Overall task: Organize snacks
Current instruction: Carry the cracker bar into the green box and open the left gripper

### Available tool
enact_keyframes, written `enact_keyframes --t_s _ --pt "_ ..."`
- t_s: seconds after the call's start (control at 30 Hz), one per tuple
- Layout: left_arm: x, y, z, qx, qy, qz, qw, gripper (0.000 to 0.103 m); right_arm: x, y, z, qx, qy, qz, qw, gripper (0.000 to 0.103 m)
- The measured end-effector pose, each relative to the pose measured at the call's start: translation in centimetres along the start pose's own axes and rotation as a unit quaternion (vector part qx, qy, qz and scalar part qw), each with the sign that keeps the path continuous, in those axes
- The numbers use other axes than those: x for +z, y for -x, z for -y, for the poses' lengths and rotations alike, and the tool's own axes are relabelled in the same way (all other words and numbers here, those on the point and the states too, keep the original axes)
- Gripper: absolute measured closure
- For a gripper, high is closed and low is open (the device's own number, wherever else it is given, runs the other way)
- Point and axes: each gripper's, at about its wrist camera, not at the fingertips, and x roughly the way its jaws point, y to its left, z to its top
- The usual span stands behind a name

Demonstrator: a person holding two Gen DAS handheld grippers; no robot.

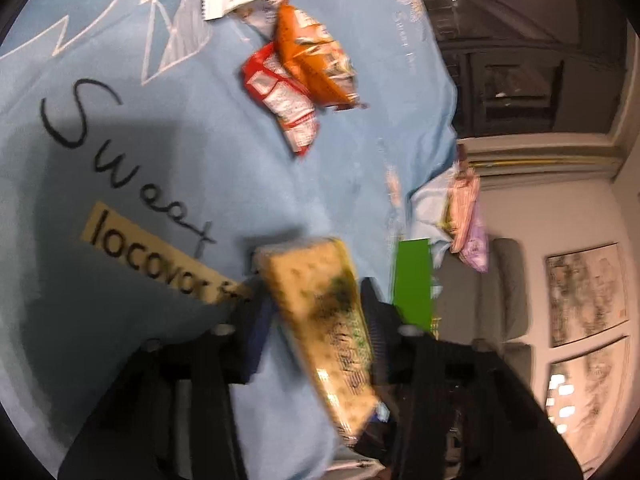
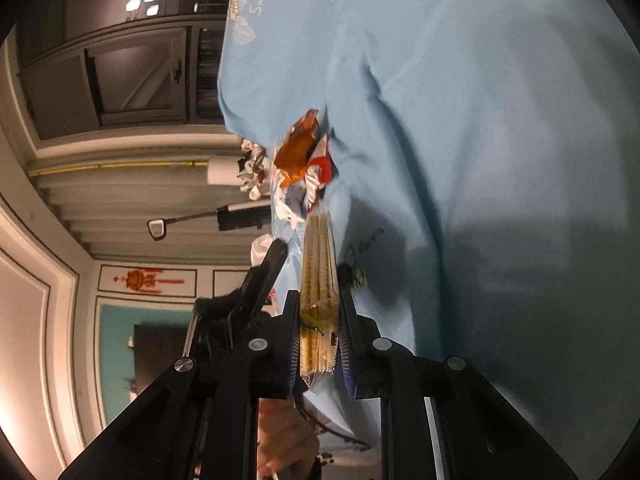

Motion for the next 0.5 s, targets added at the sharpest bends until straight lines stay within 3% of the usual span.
enact_keyframes --t_s 0.17,0.3,0.5 --pt "-0.8 -0.1 0.6 0.007 -0.028 0.010 0.9995 0.068 -0.2 0.2 0.3 0.006 -0.003 0.001 1.000 0.083" --pt "-2.0 0.3 2.8 0.035 -0.075 0.037 0.9958 0.068 -0.2 0.9 -0.4 -0.003 0.006 0.007 1.000 0.082" --pt "-3.3 -0.7 9.4 0.003 -0.145 0.036 0.9888 0.068 0.5 5.9 -3.4 0.031 0.043 0.053 0.997 0.081"
